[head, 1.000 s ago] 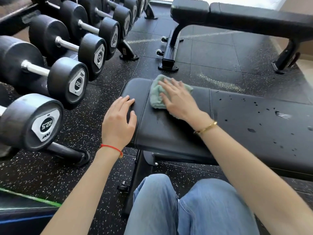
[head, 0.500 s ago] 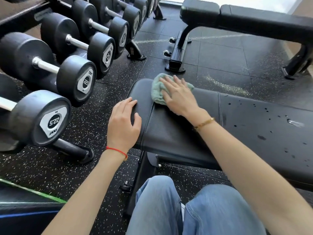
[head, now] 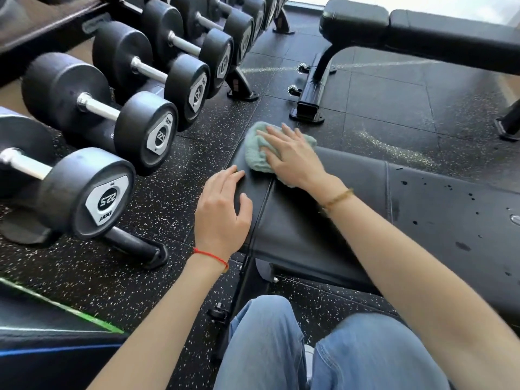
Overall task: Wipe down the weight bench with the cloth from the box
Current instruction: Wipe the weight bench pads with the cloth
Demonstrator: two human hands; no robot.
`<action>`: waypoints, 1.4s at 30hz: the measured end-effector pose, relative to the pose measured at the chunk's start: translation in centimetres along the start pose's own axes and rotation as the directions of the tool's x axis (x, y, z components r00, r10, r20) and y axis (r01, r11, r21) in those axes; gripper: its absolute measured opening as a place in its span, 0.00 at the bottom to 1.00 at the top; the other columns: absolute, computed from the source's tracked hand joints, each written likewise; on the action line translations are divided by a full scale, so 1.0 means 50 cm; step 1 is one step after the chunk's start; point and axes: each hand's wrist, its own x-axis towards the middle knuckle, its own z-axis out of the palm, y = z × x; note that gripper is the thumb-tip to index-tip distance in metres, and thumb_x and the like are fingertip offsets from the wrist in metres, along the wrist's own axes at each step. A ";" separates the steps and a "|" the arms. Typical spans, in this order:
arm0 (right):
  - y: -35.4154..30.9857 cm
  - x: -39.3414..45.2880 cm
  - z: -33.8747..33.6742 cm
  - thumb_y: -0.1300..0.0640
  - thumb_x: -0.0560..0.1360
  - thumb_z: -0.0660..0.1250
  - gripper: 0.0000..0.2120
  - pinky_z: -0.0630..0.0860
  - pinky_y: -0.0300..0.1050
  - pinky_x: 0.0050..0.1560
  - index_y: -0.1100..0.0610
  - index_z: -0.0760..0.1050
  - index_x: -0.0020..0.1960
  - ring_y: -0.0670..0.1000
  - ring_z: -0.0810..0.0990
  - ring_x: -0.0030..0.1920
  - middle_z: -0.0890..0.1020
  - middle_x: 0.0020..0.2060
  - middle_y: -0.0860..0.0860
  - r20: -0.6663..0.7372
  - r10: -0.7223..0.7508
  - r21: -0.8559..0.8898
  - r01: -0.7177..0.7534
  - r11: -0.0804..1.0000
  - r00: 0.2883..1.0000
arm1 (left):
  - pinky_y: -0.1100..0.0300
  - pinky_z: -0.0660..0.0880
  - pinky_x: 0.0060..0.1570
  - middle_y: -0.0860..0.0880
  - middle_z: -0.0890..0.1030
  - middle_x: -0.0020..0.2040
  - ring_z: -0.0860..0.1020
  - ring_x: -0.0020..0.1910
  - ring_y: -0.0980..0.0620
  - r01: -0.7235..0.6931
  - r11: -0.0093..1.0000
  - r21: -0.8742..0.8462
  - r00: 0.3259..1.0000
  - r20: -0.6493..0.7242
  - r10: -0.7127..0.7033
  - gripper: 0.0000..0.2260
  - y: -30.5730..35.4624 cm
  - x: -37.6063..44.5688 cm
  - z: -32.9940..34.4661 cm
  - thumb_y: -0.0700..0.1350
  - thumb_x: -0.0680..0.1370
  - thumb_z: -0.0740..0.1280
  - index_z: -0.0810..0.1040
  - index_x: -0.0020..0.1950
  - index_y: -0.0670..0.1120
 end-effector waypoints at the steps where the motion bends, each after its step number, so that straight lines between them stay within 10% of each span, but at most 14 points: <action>1: -0.026 0.012 0.014 0.50 0.81 0.55 0.22 0.46 0.51 0.76 0.47 0.63 0.74 0.56 0.55 0.76 0.62 0.75 0.49 -0.003 -0.028 0.001 0.028 1.000 1.000 | 0.51 0.66 0.70 0.45 0.76 0.66 0.71 0.68 0.45 0.004 1.000 0.003 1.000 0.000 -0.004 0.21 0.000 0.000 0.000 0.46 0.76 0.58 0.76 0.66 0.41; 7: -0.017 -0.131 -0.006 0.48 0.79 0.55 0.23 0.50 0.48 0.76 0.49 0.65 0.73 0.52 0.58 0.76 0.65 0.74 0.47 -0.019 -0.175 0.071 0.176 0.982 0.984 | 0.51 0.68 0.69 0.46 0.77 0.65 0.72 0.67 0.47 0.013 0.999 -0.036 1.000 -0.011 -0.013 0.19 -0.002 0.000 -0.001 0.46 0.76 0.59 0.76 0.64 0.42; 14: 0.081 -0.008 -0.032 0.54 0.80 0.56 0.21 0.52 0.52 0.75 0.53 0.65 0.72 0.57 0.60 0.74 0.68 0.72 0.52 -0.035 0.143 -0.017 -0.144 0.989 0.989 | 0.56 0.66 0.70 0.48 0.77 0.65 0.72 0.67 0.49 0.022 0.997 -0.080 0.999 -0.029 -0.025 0.19 0.001 0.000 -0.003 0.47 0.75 0.59 0.77 0.63 0.43; 22: 0.021 -0.288 -0.053 0.48 0.81 0.52 0.23 0.50 0.45 0.76 0.45 0.60 0.75 0.47 0.55 0.76 0.61 0.75 0.47 0.034 -0.220 0.053 0.218 0.974 0.975 | 0.56 0.66 0.69 0.48 0.77 0.66 0.71 0.67 0.50 0.016 0.997 -0.071 1.000 -0.013 -0.017 0.18 0.000 -0.003 -0.004 0.45 0.76 0.60 0.77 0.64 0.43; 29: 0.164 -0.167 -0.088 0.58 0.79 0.58 0.22 0.52 0.53 0.76 0.53 0.64 0.73 0.58 0.60 0.75 0.64 0.74 0.53 -0.100 0.254 -0.037 -0.259 0.965 0.962 | 0.56 0.65 0.69 0.49 0.76 0.67 0.70 0.68 0.50 0.014 0.998 -0.059 1.000 0.004 -0.014 0.18 0.001 -0.005 -0.005 0.46 0.76 0.60 0.77 0.64 0.45; 37: 0.068 -0.382 -0.083 0.49 0.80 0.52 0.23 0.47 0.45 0.76 0.43 0.59 0.75 0.46 0.53 0.77 0.59 0.76 0.44 0.010 -0.073 0.032 0.073 0.997 0.997 | 0.54 0.68 0.67 0.50 0.76 0.67 0.70 0.68 0.51 0.018 0.998 -0.057 1.000 -0.004 -0.018 0.18 -0.003 -0.006 -0.002 0.47 0.76 0.59 0.77 0.64 0.46; 42: 0.188 -0.270 -0.111 0.57 0.79 0.55 0.24 0.48 0.53 0.76 0.52 0.62 0.74 0.56 0.57 0.76 0.63 0.75 0.51 -0.101 0.230 -0.026 -0.234 0.972 0.968 | 0.55 0.67 0.68 0.50 0.76 0.67 0.70 0.68 0.50 0.024 0.999 -0.047 1.000 0.004 -0.024 0.18 -0.003 -0.007 -0.003 0.47 0.76 0.59 0.77 0.64 0.46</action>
